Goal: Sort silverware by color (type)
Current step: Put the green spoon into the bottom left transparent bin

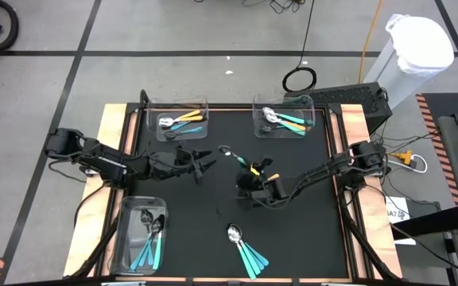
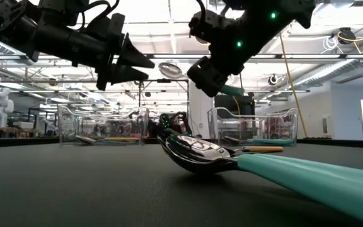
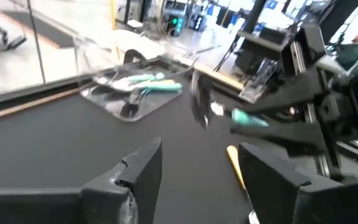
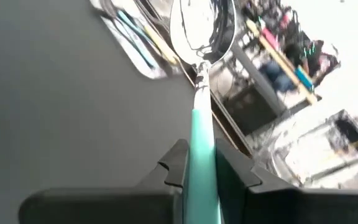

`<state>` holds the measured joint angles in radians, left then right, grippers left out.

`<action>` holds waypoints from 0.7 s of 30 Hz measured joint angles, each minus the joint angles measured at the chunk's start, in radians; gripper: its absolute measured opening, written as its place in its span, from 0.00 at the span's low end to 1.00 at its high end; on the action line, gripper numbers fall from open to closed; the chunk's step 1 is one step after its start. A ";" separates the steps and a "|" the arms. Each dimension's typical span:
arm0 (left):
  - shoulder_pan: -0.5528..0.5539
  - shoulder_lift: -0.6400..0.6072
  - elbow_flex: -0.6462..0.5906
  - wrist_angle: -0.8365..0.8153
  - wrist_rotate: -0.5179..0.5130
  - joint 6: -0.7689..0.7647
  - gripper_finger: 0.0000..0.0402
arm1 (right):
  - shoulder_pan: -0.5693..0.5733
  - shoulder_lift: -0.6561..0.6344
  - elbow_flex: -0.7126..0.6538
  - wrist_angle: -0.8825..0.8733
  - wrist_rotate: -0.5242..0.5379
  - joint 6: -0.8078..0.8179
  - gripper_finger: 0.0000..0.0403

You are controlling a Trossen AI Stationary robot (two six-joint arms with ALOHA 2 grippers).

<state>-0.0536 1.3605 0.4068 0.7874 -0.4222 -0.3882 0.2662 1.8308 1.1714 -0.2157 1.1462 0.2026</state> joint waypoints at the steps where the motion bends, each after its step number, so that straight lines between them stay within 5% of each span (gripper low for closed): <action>1: 0.000 0.000 0.000 0.014 0.002 0.006 0.53 | 0.006 0.001 0.000 0.025 0.002 -0.031 0.09; 12: 0.004 0.000 0.006 0.079 0.007 0.116 0.73 | 0.024 0.000 0.000 0.140 -0.017 -0.206 0.09; 16: 0.013 0.000 0.020 0.080 0.015 0.140 0.69 | 0.023 0.000 0.000 0.189 -0.050 -0.244 0.09; 21: 0.021 0.000 0.020 0.065 0.029 0.140 0.53 | 0.024 0.000 0.001 0.211 -0.050 -0.270 0.09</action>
<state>-0.0326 1.3609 0.4271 0.8527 -0.3937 -0.2478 0.2901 1.8309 1.1728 -0.0044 1.0958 -0.0669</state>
